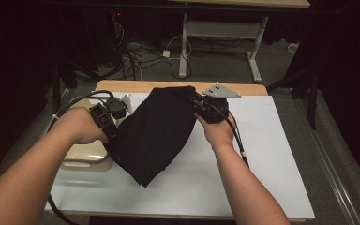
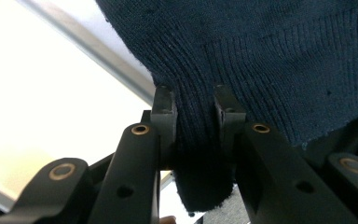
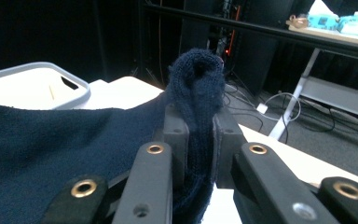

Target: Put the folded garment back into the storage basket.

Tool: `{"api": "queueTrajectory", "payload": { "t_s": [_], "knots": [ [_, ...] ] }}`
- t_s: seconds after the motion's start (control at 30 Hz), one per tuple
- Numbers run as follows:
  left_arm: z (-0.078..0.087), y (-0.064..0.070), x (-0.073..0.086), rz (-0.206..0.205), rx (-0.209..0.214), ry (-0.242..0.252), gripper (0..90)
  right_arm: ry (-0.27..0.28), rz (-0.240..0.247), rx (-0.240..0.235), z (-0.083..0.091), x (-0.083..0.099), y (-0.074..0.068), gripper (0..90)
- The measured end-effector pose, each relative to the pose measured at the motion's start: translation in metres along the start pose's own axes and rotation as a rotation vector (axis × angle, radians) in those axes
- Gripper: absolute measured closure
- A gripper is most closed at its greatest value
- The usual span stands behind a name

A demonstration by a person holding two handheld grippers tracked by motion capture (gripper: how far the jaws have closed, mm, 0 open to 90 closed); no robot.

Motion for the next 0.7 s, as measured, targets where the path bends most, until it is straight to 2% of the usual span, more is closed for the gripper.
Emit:
{"api": "queueTrajectory", "payload": {
  "t_s": [0.27,0.4,0.7],
  "knots": [
    [0.014,-0.009,0.021,0.030,-0.017,0.019,72.0,0.030,0.018,-0.019,-0.006,-0.024,-0.017,80.5],
    [0.021,-0.015,0.034,0.048,-0.040,0.017,72.0,0.043,0.020,-0.037,-0.013,-0.034,-0.030,80.6],
    [0.026,-0.034,0.067,0.102,-0.043,0.040,72.0,0.048,0.028,-0.072,-0.031,-0.045,-0.060,80.6]
  ]
}}
Point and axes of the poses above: each handheld gripper's, and its own axes: z roughly backward along the jaws, x roughly out of its underside, y roughly to its right, the point moved 6 cm from there along -z, roughly forward along the jaws, and after that the axes turned 12 degrees about x, right-handed, at the moved point
